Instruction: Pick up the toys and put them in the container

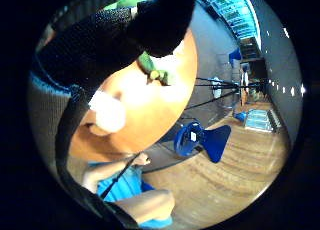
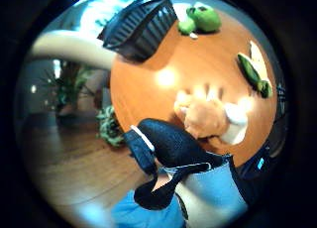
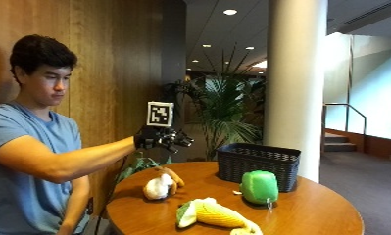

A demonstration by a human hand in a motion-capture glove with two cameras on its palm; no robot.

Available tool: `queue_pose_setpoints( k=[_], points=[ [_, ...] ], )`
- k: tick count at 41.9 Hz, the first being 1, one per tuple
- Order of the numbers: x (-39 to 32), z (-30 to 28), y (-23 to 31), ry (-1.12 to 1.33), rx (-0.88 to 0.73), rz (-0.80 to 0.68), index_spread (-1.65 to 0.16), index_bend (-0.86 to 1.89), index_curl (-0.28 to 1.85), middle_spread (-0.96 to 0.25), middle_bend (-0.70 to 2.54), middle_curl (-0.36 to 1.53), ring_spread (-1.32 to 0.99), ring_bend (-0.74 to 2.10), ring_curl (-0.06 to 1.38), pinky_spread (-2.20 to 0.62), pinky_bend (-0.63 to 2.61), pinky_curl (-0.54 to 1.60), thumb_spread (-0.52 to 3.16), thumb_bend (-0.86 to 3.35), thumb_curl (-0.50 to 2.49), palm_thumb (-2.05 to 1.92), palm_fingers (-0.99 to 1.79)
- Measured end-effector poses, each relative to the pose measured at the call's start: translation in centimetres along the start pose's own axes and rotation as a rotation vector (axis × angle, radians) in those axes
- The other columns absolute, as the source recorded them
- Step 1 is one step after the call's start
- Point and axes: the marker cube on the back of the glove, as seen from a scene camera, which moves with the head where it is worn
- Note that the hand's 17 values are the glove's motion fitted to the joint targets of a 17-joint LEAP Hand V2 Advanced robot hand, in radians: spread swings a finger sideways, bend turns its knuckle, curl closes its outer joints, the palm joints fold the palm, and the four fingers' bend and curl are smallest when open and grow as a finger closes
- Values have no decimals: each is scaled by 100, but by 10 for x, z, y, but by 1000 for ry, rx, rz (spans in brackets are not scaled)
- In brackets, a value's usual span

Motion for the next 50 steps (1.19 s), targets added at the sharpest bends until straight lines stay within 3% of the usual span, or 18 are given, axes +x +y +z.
queue_pose_setpoints(
  k=[5, 10, 14, 18, 26, 30, 36, 43, 45, 46, 48, 50],
  points=[
    [-9, 35, 6, -19, -32, 135, -28, 5, 19, 4, 14, 21, 5, 20, 14, 9, 116, 38, 103, -8, 13, -10, -20],
    [-8, 72, 15, 41, -83, 19, -27, 4, 17, 5, 13, 21, 6, 20, 16, 9, 120, 39, 102, -7, 14, -10, -23],
    [-14, 95, 17, -20, -122, 41, -27, 3, 15, 6, 12, 21, 6, 20, 17, 9, 125, 40, 100, -7, 15, -9, -27],
    [-7, 120, 26, 99, -170, -23, -28, 3, 13, 6, 11, 20, 7, 20, 19, 9, 128, 40, 100, -7, 15, -9, -28],
    [-19, 140, 29, 20, -134, 97, -28, 3, 11, 6, 13, 20, 7, 23, 21, 9, 129, 40, 97, -7, 17, -9, -27],
    [-12, 153, 29, 107, -75, 68, -28, 3, 9, 6, 15, 21, 7, 31, 24, 9, 126, 39, 97, -7, 17, -9, -20],
    [6, 164, 33, 278, 63, -166, -31, 5, 6, 2, 32, 27, 0, 69, 32, 4, 110, 33, 98, -6, 18, -7, 18],
    [-20, 153, 21, 5, 180, 8, -35, 12, 6, -11, 69, 39, -22, 106, 43, -12, 89, 26, 113, 0, 20, 1, 66],
    [-18, 150, 18, 15, 171, 6, -35, 13, 6, -15, 77, 43, -26, 116, 47, -18, 89, 27, 117, 3, 22, 7, 82],
    [-15, 148, 17, 28, 158, -1, -36, 12, 6, -16, 74, 42, -28, 112, 45, -17, 86, 26, 117, 0, 21, 3, 68],
    [-12, 141, 14, -17, 117, -13, -36, 13, 7, -19, 82, 45, -30, 124, 50, -24, 91, 29, 123, 11, 26, 21, 95],
    [-16, 133, 12, -103, 85, 3, -36, 11, 5, -21, 83, 46, -32, 125, 50, -28, 93, 29, 124, 15, 29, 29, 99]
  ],
)
